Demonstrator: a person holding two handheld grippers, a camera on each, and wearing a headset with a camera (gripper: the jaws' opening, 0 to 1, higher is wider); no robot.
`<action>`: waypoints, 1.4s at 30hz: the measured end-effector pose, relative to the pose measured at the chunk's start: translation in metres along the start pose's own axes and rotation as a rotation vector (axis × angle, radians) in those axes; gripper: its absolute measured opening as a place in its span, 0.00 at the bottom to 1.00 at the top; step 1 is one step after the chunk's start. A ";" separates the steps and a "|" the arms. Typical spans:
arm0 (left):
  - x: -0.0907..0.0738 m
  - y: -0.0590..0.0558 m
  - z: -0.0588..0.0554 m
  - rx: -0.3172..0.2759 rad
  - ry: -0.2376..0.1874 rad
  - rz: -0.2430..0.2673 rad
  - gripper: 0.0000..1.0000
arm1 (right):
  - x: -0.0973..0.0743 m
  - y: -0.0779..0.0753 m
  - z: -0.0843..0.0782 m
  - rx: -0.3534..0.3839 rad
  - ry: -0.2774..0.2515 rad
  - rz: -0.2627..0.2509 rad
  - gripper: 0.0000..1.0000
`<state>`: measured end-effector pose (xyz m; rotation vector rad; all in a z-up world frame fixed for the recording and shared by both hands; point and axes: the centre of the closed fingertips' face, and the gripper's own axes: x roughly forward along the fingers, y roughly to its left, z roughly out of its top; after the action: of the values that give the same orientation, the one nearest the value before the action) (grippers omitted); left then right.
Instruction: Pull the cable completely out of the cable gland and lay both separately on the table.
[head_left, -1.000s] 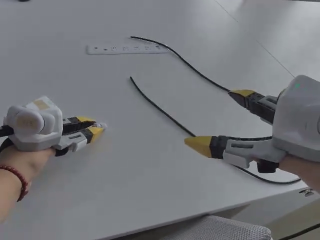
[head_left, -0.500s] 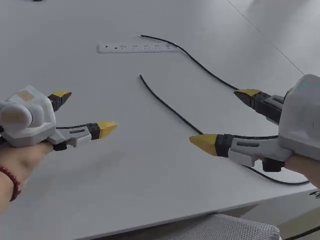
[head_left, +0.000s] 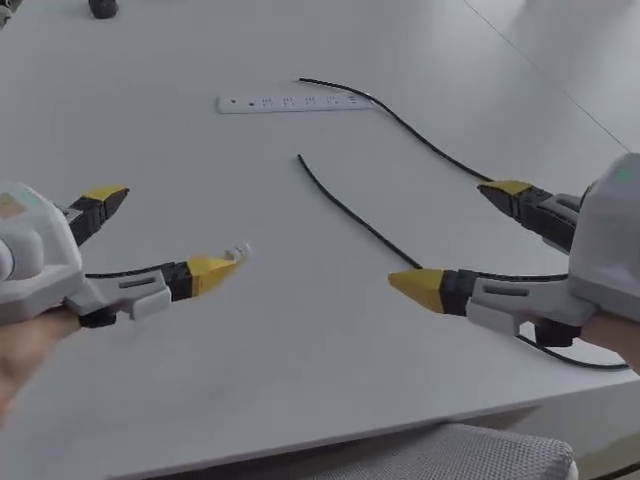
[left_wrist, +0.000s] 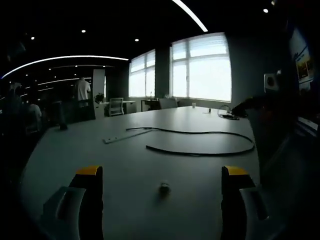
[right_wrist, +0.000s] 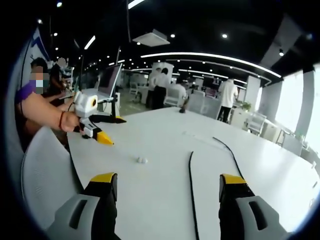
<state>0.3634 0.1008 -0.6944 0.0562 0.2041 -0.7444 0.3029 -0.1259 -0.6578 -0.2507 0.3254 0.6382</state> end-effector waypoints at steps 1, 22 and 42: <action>-0.010 -0.002 0.006 0.000 0.001 0.001 0.99 | -0.001 0.000 0.001 0.010 -0.024 0.002 0.85; -0.128 0.000 0.034 0.048 -0.072 0.166 0.94 | -0.007 -0.009 0.003 0.049 -0.179 0.036 0.84; -0.148 -0.007 0.024 0.020 -0.085 0.202 0.91 | -0.012 -0.003 -0.008 0.022 -0.141 0.046 0.81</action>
<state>0.2565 0.1912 -0.6410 0.0624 0.1078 -0.5466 0.2935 -0.1374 -0.6601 -0.1761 0.2034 0.6939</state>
